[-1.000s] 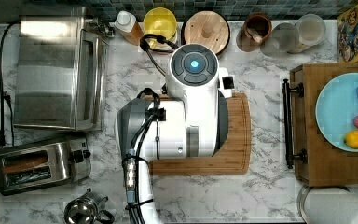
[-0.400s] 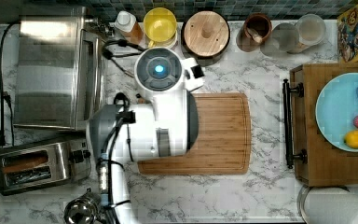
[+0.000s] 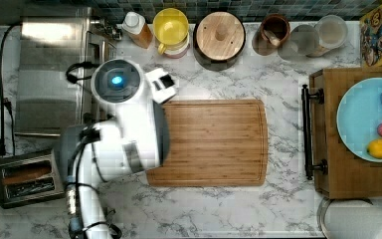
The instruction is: Turn on the toaster.
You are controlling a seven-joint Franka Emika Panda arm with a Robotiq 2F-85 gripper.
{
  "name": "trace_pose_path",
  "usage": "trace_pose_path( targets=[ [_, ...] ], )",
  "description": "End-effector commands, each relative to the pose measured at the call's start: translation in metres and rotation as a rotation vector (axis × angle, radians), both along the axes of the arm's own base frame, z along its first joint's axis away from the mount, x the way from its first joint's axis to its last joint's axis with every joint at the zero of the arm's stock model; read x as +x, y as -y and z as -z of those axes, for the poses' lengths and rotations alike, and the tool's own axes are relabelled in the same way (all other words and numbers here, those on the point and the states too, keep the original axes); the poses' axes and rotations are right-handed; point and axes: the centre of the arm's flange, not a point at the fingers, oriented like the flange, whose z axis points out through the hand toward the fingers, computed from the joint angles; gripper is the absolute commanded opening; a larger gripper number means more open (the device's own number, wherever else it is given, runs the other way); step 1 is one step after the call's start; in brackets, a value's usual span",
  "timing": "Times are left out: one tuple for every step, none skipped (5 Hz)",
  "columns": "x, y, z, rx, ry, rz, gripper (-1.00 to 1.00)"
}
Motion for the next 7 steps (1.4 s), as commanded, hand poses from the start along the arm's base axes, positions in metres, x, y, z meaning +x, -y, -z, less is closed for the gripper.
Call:
trace_pose_path(
  targets=[
    [-0.036,-0.063,-0.016,0.028,0.035,-0.189,-1.0],
    [-0.053,-0.083,-0.005,0.023,0.011,-0.251,-1.0],
    [-0.074,-0.103,-0.004,0.037,0.003,-0.307,-1.0],
    [-0.098,-0.126,-0.013,0.058,0.025,-0.372,-1.0],
    [-0.114,-0.141,-0.017,0.092,0.045,-0.409,-1.0],
    [-0.124,-0.161,-0.007,0.07,0.006,-0.45,-1.0],
    [-0.127,-0.167,0.006,0.062,-0.031,-0.449,-1.0]
  ],
)
